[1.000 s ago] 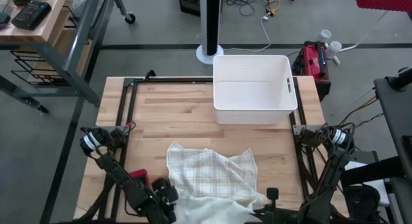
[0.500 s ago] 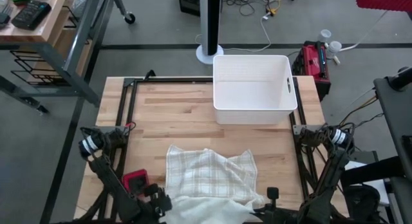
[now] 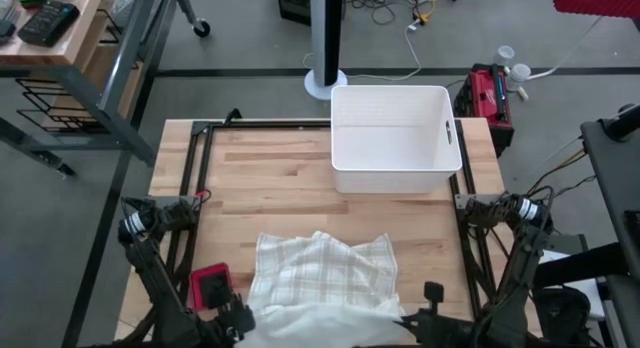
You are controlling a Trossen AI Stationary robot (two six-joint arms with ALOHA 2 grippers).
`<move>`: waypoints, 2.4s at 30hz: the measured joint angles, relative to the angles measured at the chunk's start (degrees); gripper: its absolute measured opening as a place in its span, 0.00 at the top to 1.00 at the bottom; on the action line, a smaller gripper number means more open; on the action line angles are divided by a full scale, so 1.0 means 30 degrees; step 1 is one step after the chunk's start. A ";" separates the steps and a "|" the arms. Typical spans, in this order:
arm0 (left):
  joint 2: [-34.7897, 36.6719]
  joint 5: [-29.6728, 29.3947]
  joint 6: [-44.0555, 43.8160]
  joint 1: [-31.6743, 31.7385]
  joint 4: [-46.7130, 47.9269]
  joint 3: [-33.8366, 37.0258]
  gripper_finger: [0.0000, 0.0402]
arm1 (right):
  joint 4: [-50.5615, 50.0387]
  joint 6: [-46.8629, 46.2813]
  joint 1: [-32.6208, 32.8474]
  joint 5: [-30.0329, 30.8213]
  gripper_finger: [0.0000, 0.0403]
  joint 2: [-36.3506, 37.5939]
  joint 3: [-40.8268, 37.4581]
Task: Fold towel
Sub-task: Fold the light brown kitchen towel
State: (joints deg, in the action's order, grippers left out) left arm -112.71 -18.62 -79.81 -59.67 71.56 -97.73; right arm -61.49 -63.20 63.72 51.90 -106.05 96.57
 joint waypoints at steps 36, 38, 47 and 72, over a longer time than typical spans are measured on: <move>-0.2784 0.0689 -0.1076 -0.0259 -0.6540 0.2242 0.74 | 0.1230 -0.1088 -0.1348 -0.6461 1.00 -0.1738 -0.0407; -0.3159 0.0902 -0.1076 -0.0259 -0.6556 0.2228 0.68 | 0.1245 -0.1093 -0.1348 -0.6461 1.00 -0.1738 -0.0407; -0.3347 0.2435 0.1339 -0.0257 -0.9246 0.2155 0.56 | 0.0359 -0.2715 -0.1255 -0.8861 1.00 -0.1731 -0.0407; -0.3637 -0.3991 0.5462 0.1284 -0.9897 0.2350 0.74 | -0.2690 -0.6215 -0.0364 -0.8727 1.00 -0.1746 -0.0553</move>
State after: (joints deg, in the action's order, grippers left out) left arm -123.62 -30.59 -63.43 -55.82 41.87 -90.68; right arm -69.56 -81.84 62.63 25.71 -111.28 94.91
